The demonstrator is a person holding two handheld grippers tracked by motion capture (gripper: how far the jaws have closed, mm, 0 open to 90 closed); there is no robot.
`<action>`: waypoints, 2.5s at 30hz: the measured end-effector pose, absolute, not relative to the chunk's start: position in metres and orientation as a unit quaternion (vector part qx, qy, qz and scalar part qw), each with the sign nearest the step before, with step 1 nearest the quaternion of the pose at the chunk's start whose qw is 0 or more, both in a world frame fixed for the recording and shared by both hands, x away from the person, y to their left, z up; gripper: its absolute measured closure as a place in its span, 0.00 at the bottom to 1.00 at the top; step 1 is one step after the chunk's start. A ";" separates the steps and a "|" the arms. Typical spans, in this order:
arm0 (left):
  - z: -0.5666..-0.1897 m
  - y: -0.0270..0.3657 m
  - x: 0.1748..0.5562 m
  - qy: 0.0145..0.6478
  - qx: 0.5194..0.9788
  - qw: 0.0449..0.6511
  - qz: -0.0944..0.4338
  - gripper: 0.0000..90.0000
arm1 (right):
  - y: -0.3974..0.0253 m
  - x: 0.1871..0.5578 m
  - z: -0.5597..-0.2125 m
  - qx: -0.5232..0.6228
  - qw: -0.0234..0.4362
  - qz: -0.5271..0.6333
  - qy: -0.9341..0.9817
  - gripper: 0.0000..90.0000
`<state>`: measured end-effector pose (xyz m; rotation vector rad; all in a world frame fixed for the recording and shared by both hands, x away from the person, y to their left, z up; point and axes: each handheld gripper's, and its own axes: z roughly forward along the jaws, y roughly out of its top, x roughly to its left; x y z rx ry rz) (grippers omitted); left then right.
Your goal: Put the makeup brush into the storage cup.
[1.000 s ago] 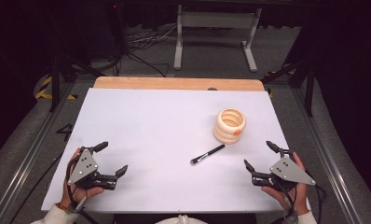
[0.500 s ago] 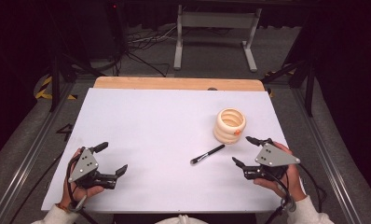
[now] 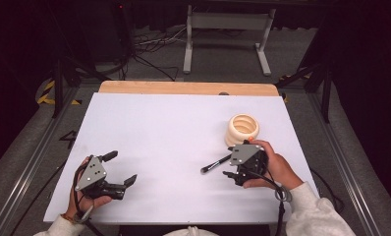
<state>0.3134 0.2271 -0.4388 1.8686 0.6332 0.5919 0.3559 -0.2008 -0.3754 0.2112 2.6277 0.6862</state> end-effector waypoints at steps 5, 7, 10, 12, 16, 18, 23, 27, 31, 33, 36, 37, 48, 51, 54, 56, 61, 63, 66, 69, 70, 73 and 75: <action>-0.440 0.228 0.314 0.263 0.779 0.515 0.240 0.05 | -0.182 0.373 -0.390 0.053 0.185 0.201 0.961 0.24; -0.440 0.227 0.314 0.262 0.781 0.515 0.237 0.05 | -0.175 0.376 -0.394 0.040 0.194 0.175 0.964 0.32; -0.440 0.226 0.314 0.259 0.782 0.516 0.233 0.05 | -0.166 0.384 -0.399 0.015 0.180 0.149 0.972 0.38; -0.441 0.226 0.314 0.258 0.783 0.516 0.233 0.05 | -0.161 0.388 -0.404 0.001 0.177 0.126 0.976 0.42; -0.441 0.226 0.314 0.258 0.784 0.515 0.233 0.05 | -0.155 0.397 -0.409 -0.006 0.169 0.111 0.979 0.50; -0.441 0.226 0.314 0.259 0.783 0.516 0.232 0.05 | -0.152 0.401 -0.412 -0.010 0.160 0.103 0.982 0.54; -0.441 0.227 0.314 0.259 0.783 0.516 0.231 0.05 | -0.146 0.409 -0.421 -0.019 0.140 0.069 0.988 0.58; -0.441 0.226 0.314 0.259 0.783 0.516 0.232 0.05 | -0.144 0.415 -0.420 -0.021 0.117 0.063 0.991 0.62; -0.442 0.226 0.314 0.258 0.785 0.514 0.232 0.05 | -0.143 0.423 -0.420 -0.016 0.071 0.061 0.996 0.74; -0.441 0.226 0.314 0.257 0.786 0.512 0.233 0.05 | -0.142 0.425 -0.420 -0.010 0.051 0.055 0.997 0.82; -0.442 0.227 0.314 0.256 0.785 0.514 0.234 0.05 | -0.141 0.423 -0.420 -0.012 0.050 0.051 0.997 0.84; -0.441 0.227 0.314 0.257 0.785 0.513 0.233 0.05 | -0.141 0.423 -0.420 -0.011 0.051 0.051 0.997 0.84; -0.440 0.228 0.313 0.256 0.785 0.513 0.235 0.05 | -0.161 0.412 -0.419 0.006 0.091 0.120 0.989 0.89; -0.440 0.228 0.313 0.257 0.783 0.515 0.235 0.05 | -0.168 0.408 -0.417 0.020 0.111 0.141 0.984 0.89; -0.440 0.228 0.314 0.259 0.783 0.514 0.236 0.05 | -0.175 0.402 -0.413 0.034 0.134 0.174 0.975 0.89; -0.440 0.228 0.314 0.260 0.782 0.515 0.236 0.05 | -0.180 0.400 -0.408 0.042 0.148 0.203 0.967 0.89; -0.440 0.229 0.314 0.262 0.780 0.517 0.234 0.05 | -0.193 0.392 -0.390 0.080 0.190 0.270 0.941 0.89; -0.440 0.229 0.314 0.263 0.781 0.517 0.233 0.05 | -0.198 0.389 -0.383 0.090 0.196 0.306 0.927 0.89; -0.440 0.229 0.314 0.263 0.781 0.517 0.233 0.05 | -0.204 0.384 -0.374 0.106 0.210 0.356 0.904 0.89; -0.440 0.229 0.315 0.265 0.779 0.518 0.233 0.05 | -0.206 0.382 -0.369 0.113 0.212 0.381 0.893 0.89; -0.440 0.229 0.315 0.266 0.779 0.518 0.233 0.05 | -0.208 0.380 -0.365 0.120 0.221 0.396 0.883 0.89; -0.440 0.230 0.316 0.270 0.775 0.521 0.233 0.05 | -0.211 0.377 -0.358 0.137 0.232 0.433 0.860 0.89; -0.440 0.230 0.316 0.268 0.775 0.522 0.235 0.05 | -0.214 0.376 -0.356 0.149 0.240 0.459 0.842 0.89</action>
